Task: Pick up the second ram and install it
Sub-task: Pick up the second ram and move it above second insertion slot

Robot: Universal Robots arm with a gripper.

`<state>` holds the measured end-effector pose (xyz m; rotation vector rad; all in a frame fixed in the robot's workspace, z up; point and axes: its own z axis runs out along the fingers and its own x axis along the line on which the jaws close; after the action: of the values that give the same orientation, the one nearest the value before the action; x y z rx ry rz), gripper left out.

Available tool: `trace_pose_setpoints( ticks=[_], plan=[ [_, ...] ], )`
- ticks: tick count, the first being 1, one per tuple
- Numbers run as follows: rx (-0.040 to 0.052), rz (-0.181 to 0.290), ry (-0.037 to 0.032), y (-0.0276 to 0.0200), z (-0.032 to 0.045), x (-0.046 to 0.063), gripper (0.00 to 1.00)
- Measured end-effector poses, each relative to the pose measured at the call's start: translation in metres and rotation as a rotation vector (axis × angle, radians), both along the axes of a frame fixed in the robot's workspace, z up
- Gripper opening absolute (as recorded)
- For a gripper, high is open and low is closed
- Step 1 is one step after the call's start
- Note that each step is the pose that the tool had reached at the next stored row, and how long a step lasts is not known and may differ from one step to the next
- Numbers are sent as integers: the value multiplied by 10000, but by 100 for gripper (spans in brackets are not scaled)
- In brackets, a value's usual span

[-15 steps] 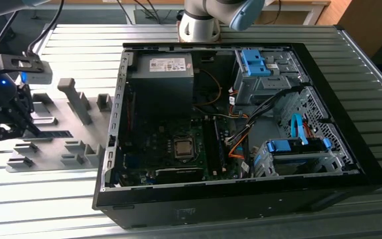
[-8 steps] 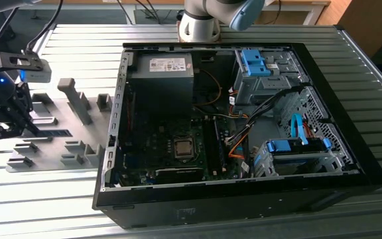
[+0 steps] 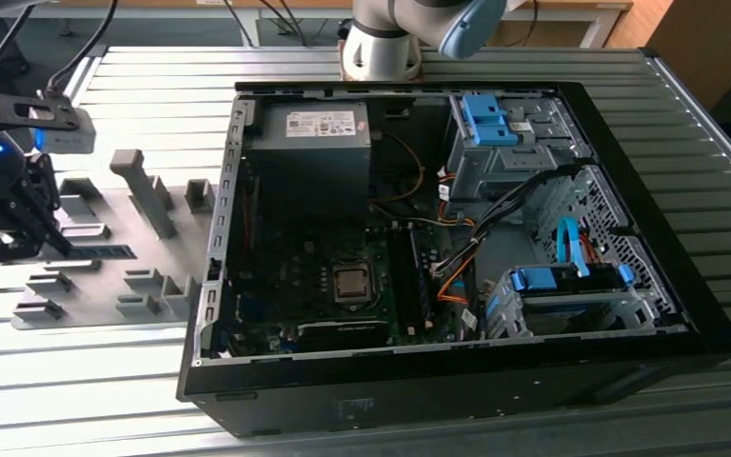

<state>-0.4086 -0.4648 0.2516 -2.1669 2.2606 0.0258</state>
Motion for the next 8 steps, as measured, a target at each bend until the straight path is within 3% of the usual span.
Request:
trace_pose_setpoints(
  ticks=[8],
  plan=[
    [0,0,0,0,45,0,14]
  ],
)
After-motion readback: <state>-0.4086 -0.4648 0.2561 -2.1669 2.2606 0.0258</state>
